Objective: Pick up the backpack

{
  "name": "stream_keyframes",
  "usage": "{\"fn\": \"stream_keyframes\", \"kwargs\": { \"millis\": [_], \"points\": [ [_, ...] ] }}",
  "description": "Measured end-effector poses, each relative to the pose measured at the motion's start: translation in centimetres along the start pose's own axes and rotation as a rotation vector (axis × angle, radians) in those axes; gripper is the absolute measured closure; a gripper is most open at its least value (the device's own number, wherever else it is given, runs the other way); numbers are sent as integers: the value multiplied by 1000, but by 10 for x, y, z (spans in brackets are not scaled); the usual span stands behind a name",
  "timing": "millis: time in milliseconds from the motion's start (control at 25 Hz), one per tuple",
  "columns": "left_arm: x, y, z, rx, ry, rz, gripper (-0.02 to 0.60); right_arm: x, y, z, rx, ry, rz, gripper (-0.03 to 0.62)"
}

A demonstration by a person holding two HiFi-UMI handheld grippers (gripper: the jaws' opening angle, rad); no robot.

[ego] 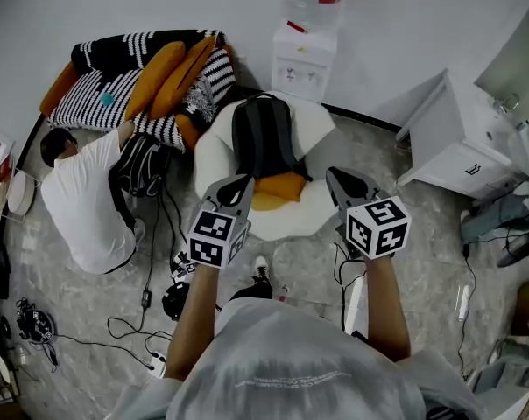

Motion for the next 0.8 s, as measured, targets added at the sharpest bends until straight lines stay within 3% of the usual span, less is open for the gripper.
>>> {"fn": "stream_keyframes", "kwargs": {
  "millis": [800],
  "points": [
    [74,95,-1,-58,43,-45,583,108,-22,39,-23,58,-23,594]
  ]
}}
Point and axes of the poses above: the fingertips, and each gripper's own axes: x forward along the fingers, y to its left, z out of its top, the point moved 9 cm from there along -x, backward along the fingers, and after that the axes turned 3 degrees about -z, right-handed, at the moved point
